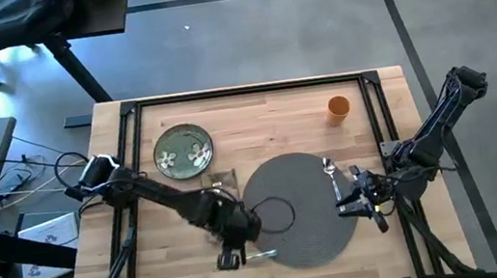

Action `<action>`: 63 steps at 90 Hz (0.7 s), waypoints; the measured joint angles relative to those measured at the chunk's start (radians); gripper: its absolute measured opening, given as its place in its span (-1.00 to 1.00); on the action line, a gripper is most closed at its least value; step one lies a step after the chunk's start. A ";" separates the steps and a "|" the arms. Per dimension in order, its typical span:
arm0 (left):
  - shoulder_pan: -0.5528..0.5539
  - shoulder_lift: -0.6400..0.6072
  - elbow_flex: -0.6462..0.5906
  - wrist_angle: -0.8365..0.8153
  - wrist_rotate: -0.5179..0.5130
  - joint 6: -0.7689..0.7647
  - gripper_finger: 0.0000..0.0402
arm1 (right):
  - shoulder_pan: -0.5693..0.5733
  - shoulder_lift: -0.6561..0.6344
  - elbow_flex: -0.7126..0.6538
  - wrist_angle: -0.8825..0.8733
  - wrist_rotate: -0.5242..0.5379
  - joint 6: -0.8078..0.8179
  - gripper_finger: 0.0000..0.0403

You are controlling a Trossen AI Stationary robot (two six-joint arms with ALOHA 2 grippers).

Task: Set table place
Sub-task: Put the blue table knife to the left of the blue spoon on the gray placemat

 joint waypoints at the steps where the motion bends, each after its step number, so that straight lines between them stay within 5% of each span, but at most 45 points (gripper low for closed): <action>1: 0.003 0.000 -0.001 -0.002 0.001 -0.004 -1.00 | 0.000 0.001 0.000 -0.004 0.000 0.008 -0.47; 21: -0.026 0.000 -0.030 0.003 0.108 -0.148 -0.87 | 0.003 0.044 0.000 -0.061 -0.039 0.113 -0.47; 44: -0.112 0.046 -0.094 0.059 -0.037 -0.310 -0.43 | 0.003 0.122 0.000 -0.060 -0.035 0.119 -0.47; 63: -0.139 0.100 -0.092 0.181 -0.149 -0.341 -0.36 | 0.003 0.164 0.000 -0.061 -0.026 0.137 -0.47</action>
